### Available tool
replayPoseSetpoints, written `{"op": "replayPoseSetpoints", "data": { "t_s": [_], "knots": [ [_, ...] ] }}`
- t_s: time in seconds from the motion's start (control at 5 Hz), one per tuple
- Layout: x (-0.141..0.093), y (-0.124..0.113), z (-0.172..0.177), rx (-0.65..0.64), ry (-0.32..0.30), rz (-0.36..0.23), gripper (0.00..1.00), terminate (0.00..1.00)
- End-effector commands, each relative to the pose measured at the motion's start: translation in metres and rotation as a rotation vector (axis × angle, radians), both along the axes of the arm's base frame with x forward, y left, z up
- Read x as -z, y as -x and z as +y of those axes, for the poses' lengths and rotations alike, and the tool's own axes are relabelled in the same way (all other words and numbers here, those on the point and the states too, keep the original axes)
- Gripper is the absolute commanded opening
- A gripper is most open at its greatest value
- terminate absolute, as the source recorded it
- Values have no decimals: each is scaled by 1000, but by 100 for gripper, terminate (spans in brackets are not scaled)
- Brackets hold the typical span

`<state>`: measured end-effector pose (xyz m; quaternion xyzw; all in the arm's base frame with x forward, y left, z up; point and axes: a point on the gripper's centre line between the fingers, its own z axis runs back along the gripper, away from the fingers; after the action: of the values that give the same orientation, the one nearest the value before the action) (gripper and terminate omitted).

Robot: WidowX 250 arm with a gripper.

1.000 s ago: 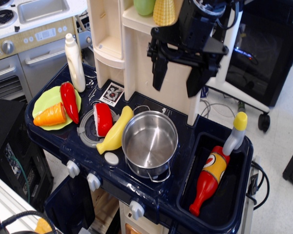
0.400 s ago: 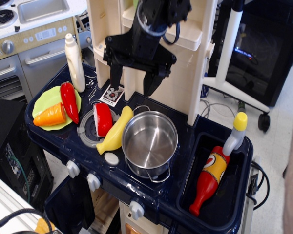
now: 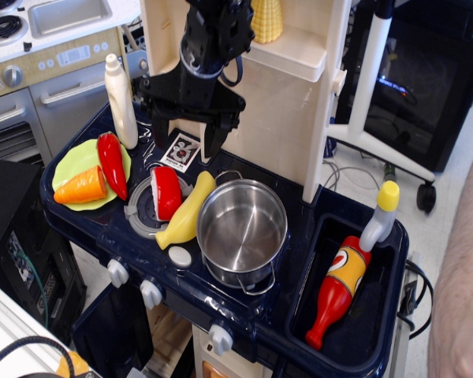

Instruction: Put sushi in pot or pan

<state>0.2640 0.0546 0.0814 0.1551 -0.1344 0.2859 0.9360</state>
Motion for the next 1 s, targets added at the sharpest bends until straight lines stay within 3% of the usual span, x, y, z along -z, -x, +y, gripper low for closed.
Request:
{"op": "replayPoseSetpoints", "data": {
  "t_s": [0.0,0.8],
  "knots": [
    [6,8,11,1,-19,6,100,0],
    [49,18,35,55,44,-53,100,0]
  ]
}}
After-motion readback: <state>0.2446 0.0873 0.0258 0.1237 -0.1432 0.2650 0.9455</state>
